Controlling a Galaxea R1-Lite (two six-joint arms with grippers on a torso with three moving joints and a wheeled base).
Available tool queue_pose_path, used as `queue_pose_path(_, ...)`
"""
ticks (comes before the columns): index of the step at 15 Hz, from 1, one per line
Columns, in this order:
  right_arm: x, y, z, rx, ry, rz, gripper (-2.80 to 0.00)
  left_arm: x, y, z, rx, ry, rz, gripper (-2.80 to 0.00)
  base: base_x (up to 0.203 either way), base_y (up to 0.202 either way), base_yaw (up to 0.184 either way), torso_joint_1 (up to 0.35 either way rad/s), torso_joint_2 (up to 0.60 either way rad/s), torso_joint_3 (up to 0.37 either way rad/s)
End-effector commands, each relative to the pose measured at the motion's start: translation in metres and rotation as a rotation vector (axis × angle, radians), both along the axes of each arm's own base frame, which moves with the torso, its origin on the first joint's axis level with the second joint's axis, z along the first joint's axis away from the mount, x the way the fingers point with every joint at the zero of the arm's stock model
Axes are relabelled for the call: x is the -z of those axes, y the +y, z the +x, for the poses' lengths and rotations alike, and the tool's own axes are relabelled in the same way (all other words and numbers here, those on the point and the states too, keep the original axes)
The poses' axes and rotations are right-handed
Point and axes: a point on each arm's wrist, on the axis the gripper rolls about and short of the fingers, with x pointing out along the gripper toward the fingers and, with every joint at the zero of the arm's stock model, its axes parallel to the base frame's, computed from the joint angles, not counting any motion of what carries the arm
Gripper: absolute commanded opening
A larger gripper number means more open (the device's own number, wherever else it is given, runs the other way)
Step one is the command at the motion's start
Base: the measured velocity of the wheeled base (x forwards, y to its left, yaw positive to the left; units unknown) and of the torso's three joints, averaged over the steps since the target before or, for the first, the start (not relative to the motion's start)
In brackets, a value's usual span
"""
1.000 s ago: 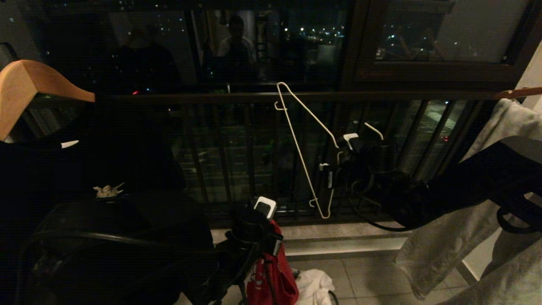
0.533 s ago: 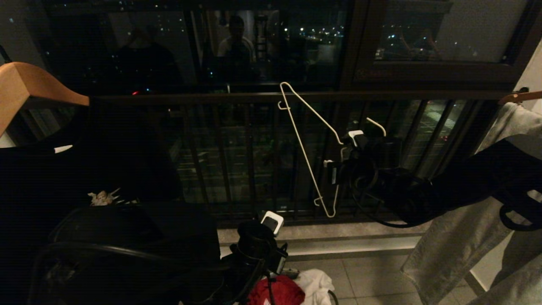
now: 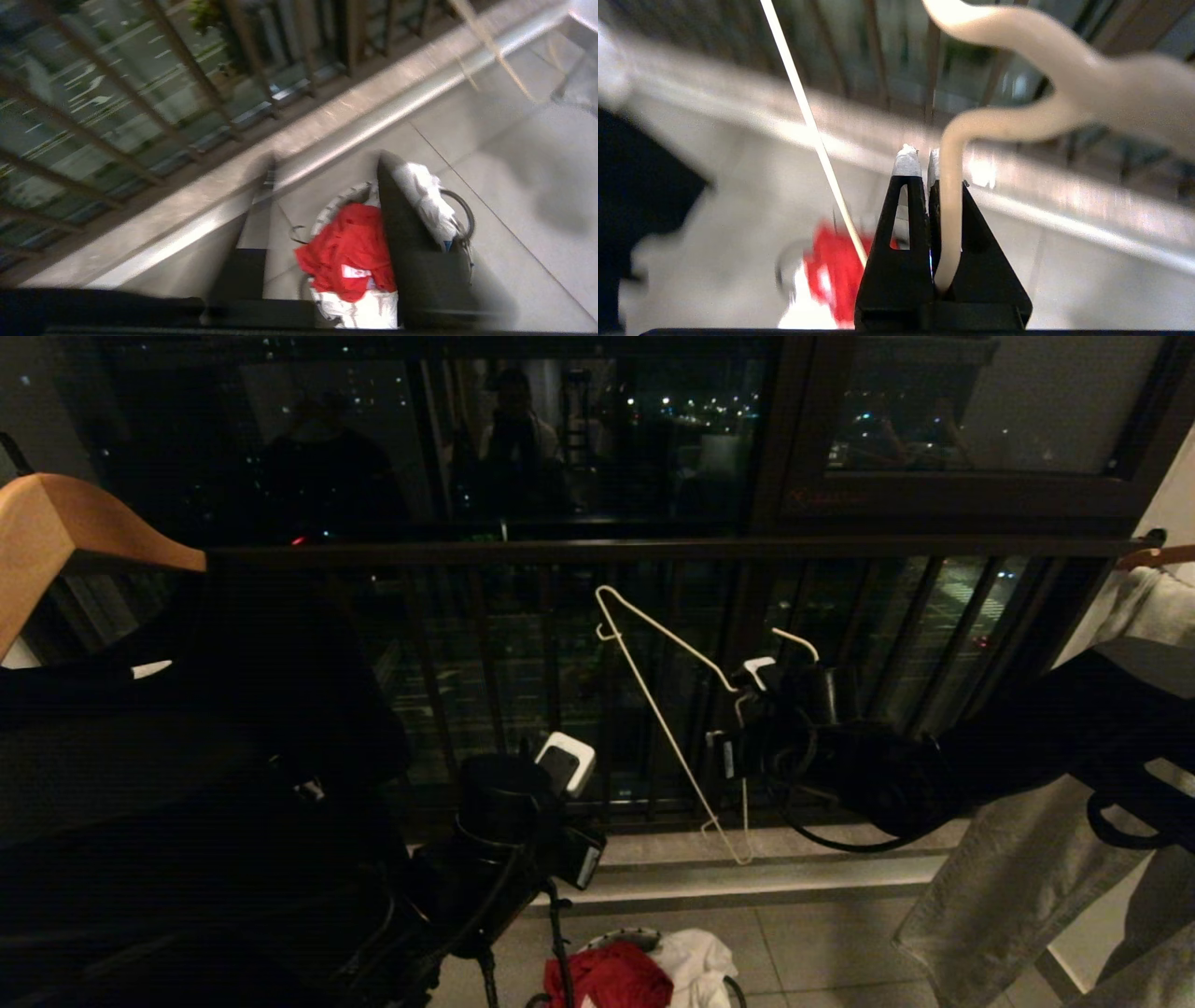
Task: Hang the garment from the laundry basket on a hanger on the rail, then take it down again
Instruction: Hang the clothes rack on the clothesline
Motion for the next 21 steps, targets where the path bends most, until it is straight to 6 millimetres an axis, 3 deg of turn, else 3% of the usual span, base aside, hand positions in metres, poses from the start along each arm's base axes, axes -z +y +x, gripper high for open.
queue_pose_path(1,0.02,0.005,-0.003,-0.031,0.091,-0.059,-2.8,-0.057,0.025,-0.009,-0.039,-0.089,-0.072,-2.8,0.0,0.0,0.0,0.0,0.0,0.0)
queue_pose_path(4,0.048,0.02,-0.012,-0.079,0.178,-0.102,-2.8,-0.104,0.063,-0.009,-0.139,-0.11,-0.099,-2.8,0.0,0.0,0.0,0.0,0.0,0.0)
queue_pose_path(6,0.068,0.026,-0.016,-0.097,0.228,-0.123,-2.8,-0.121,0.085,0.002,-0.219,-0.13,-0.125,-2.8,0.0,0.0,0.0,0.0,0.0,0.0)
queue_pose_path(8,0.086,0.029,-0.022,-0.107,0.278,-0.148,-2.8,-0.131,0.1,0.01,-0.273,-0.157,-0.141,-2.8,0.0,0.0,0.0,0.0,0.0,0.0)
queue_pose_path(10,0.089,0.028,-0.023,-0.106,0.287,-0.152,-2.8,-0.134,0.103,0.011,-0.27,-0.167,-0.149,-2.8,0.0,0.0,0.0,0.0,0.0,0.0)
queue_pose_path(14,0.106,0.025,-0.044,-0.133,0.357,-0.201,-2.8,-0.143,0.108,0.008,-0.279,-0.192,-0.166,-2.8,0.0,0.0,0.0,0.0,0.0,0.0)
queue_pose_path(17,0.07,0.019,-0.048,-0.104,0.276,-0.161,-2.8,-0.148,0.111,0.003,-0.28,-0.207,-0.176,-2.8,0.0,0.0,0.0,0.0,0.0,0.0)
queue_pose_path(21,0.041,0.002,-0.08,-0.033,0.245,-0.189,-2.8,-0.154,0.113,-0.002,-0.283,-0.223,-0.185,-2.8,0.0,0.0,0.0,0.0,0.0,0.0)
